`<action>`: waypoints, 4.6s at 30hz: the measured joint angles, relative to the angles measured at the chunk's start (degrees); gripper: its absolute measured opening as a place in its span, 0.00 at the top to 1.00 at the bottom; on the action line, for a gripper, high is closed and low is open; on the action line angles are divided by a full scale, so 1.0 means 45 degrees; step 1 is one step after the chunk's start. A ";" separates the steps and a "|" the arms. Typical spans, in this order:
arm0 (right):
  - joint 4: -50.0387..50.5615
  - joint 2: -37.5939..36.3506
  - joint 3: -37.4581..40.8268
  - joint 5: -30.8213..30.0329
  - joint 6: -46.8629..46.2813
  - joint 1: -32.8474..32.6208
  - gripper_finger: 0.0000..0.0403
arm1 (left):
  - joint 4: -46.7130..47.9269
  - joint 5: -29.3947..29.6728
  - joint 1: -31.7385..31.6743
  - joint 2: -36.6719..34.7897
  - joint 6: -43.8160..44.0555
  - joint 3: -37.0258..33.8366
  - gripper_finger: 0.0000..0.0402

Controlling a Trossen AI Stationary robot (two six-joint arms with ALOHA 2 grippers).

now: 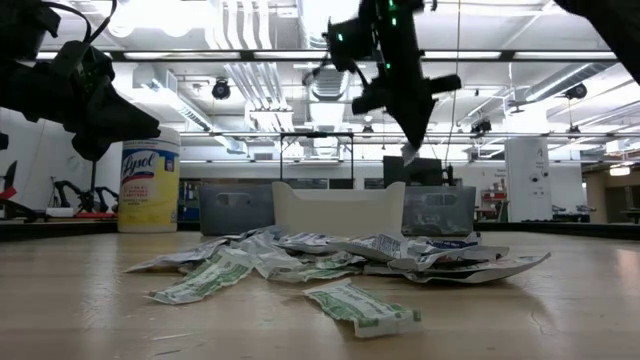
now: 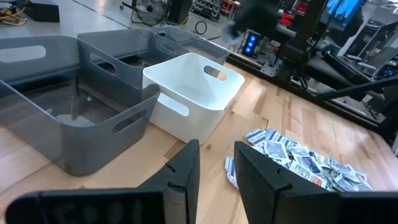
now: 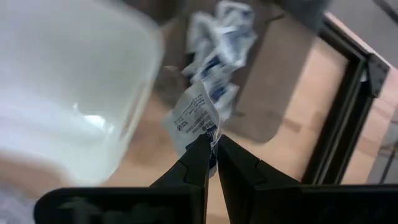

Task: Pick & Place First Aid Supplies
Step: Put the blue alcohol pad into the right black bin

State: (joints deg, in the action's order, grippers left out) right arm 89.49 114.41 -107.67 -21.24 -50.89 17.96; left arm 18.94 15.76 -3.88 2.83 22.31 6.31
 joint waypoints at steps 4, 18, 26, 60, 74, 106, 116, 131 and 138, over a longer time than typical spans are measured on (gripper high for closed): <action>-0.0724 0.0000 0.0233 0.0040 0.0258 0.1609 0.93 | 0.0000 -0.0004 0.0005 0.0000 0.0000 -0.0001 0.77; -0.5592 0.0019 0.3346 0.2780 0.2018 0.4023 0.93 | 0.0000 -0.0004 0.0003 0.0000 0.0000 -0.0003 0.77; -0.5787 0.0019 0.3467 0.2974 0.2058 0.4359 0.84 | 0.0000 -0.0002 0.0005 0.0000 0.0000 -0.0005 0.77; -0.3255 -0.1857 0.3461 0.3533 -0.1239 -0.2972 0.70 | 0.0000 0.0001 0.0001 0.0000 0.0000 -0.0005 0.77; -0.5424 -0.0519 0.3519 0.4206 -0.1352 -0.5533 0.83 | 0.0000 -0.0001 0.0000 -0.0001 0.0000 -0.0002 0.77; -0.8048 0.1764 0.3548 0.5490 -0.1324 -0.4514 0.64 | 0.0000 -0.0003 0.0005 -0.0005 0.0000 0.0000 0.77; -0.8100 0.2088 0.3548 0.5716 -0.1362 -0.4499 0.67 | 0.0000 -0.0002 0.0000 0.0000 0.0000 -0.0001 0.77; -0.8054 0.2113 0.3548 0.5733 -0.0944 -0.4475 0.82 | 0.0000 -0.0003 0.0001 0.0000 0.0000 -0.0004 0.77; -0.7975 0.2105 0.3539 0.5742 -0.0988 -0.4437 0.88 | 0.0000 -0.0004 0.0005 0.0000 0.0000 -0.0002 0.77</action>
State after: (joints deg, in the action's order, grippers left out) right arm 53.60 123.88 -91.74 4.60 -55.33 -2.01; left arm 18.94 15.75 -3.86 2.83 22.31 6.30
